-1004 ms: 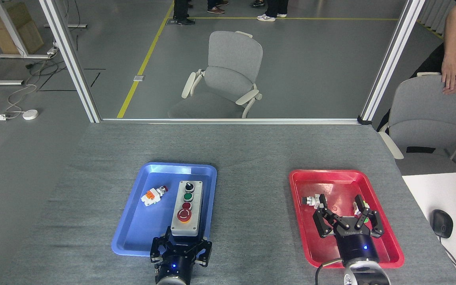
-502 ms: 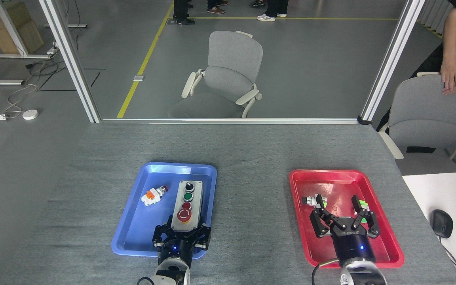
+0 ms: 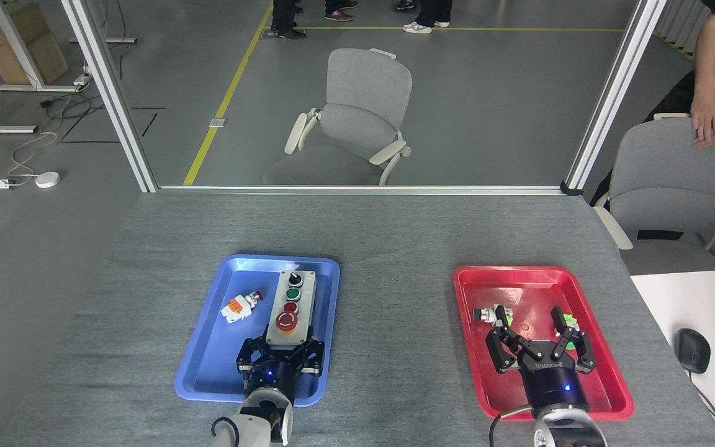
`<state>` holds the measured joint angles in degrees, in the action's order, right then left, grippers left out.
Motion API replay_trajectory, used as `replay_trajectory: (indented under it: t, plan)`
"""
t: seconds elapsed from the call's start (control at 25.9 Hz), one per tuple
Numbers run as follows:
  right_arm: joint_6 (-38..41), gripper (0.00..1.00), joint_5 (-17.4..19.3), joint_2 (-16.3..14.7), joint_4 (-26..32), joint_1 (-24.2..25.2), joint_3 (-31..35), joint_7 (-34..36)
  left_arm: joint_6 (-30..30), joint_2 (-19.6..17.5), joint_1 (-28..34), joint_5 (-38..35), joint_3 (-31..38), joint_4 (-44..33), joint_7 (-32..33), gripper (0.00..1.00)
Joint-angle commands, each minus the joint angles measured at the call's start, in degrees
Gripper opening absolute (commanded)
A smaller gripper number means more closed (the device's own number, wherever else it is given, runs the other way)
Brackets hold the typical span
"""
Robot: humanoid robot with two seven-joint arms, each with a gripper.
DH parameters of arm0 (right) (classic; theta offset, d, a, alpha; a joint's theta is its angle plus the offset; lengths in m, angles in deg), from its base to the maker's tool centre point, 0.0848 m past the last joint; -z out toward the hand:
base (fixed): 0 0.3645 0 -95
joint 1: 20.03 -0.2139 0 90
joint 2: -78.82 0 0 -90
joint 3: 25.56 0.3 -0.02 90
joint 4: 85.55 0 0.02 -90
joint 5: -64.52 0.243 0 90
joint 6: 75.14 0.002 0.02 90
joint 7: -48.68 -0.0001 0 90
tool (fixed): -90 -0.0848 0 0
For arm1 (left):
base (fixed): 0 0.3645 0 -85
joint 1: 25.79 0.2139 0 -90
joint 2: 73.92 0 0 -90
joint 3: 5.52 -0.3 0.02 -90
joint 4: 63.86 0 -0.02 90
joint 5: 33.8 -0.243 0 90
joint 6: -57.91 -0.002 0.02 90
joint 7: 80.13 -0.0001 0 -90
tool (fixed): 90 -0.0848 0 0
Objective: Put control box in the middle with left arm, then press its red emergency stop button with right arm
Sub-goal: 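Drag the control box with the left gripper out of the blue tray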
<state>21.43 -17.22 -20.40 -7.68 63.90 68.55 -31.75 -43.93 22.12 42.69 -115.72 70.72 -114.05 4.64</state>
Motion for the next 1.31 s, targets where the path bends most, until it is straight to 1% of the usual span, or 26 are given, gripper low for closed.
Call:
replay_trajectory:
  t: [0.0,0.12,0.19,0.27,0.35,0.46,0.62,0.85,1.04,1.27]
  plan:
    - [0.10,0.98,0.00,-0.18,0.00,0.00,0.02,0.01,0.25,-0.06,0.69,1.42,0.14,-3.60,-0.22,0.00]
    - [0.10,0.98,0.00,-0.18,0.00,0.00,0.02,0.01,0.77,-0.94,4.12,5.55,0.05,-12.30,-0.22,0.00]
    - [0.10,0.98,0.00,-0.10,0.00,0.00,-0.06,0.01,1.48,-0.59,5.26,5.99,-0.21,-15.82,-0.22,0.00]
    - [0.10,0.98,0.00,-0.10,0.00,0.00,-0.06,0.01,1.65,0.29,5.35,5.90,-1.18,-17.13,-0.22,0.00]
    - [0.10,0.98,0.00,-0.10,0.00,0.00,0.02,0.01,1.48,1.69,4.74,5.90,-4.08,-17.22,-0.22,0.00]
    - [0.10,0.98,0.00,-0.18,0.00,0.00,0.02,0.01,0.60,1.87,2.80,6.08,-8.91,-17.05,-0.22,0.00]
    - [0.10,0.98,0.00,-0.18,0.00,0.00,0.02,0.01,-0.19,1.96,0.34,6.34,-15.50,-14.94,-0.84,0.00]
    - [0.10,0.98,0.00,-0.27,0.09,-0.09,0.02,-0.08,-0.28,2.05,-2.65,6.25,-23.77,-8.08,-0.93,0.00]
    - [0.10,0.98,0.00,-0.45,0.09,-0.09,0.02,-0.08,-0.37,2.05,-5.02,6.08,-28.34,-1.76,-0.93,0.00]
    - [0.10,0.98,0.09,-0.45,0.09,-0.09,0.02,-0.08,0.51,2.05,-7.48,6.43,-29.30,3.26,-0.84,0.00]
